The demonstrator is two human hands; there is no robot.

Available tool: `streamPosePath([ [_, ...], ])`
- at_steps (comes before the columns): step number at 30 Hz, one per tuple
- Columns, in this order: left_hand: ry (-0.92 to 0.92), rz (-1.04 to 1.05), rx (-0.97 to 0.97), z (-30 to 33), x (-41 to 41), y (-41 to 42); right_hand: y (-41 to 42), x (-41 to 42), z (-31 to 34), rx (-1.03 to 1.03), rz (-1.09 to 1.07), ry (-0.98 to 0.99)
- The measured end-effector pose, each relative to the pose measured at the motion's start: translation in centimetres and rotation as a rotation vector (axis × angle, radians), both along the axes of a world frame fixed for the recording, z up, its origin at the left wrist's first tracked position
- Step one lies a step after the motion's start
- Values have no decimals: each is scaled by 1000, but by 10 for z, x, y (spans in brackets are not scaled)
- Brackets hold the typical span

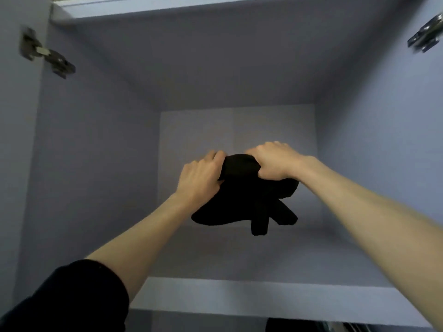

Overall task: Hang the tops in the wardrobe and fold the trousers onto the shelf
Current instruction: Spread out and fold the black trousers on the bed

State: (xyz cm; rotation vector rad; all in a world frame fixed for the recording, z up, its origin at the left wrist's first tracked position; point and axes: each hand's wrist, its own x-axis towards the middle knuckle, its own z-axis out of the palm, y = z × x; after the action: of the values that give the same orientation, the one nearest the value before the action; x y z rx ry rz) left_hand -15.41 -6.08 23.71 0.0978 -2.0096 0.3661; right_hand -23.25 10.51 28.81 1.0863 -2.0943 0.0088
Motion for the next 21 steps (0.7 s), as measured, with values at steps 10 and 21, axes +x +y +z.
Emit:
streamPosePath([
  [10,-834,-170,86,-105,-155,-6,9,-155,-139,382,-237,-213],
  [21,-1111,-328,252,-100,-221,-5,30,-182,-131,309,-278,-540],
])
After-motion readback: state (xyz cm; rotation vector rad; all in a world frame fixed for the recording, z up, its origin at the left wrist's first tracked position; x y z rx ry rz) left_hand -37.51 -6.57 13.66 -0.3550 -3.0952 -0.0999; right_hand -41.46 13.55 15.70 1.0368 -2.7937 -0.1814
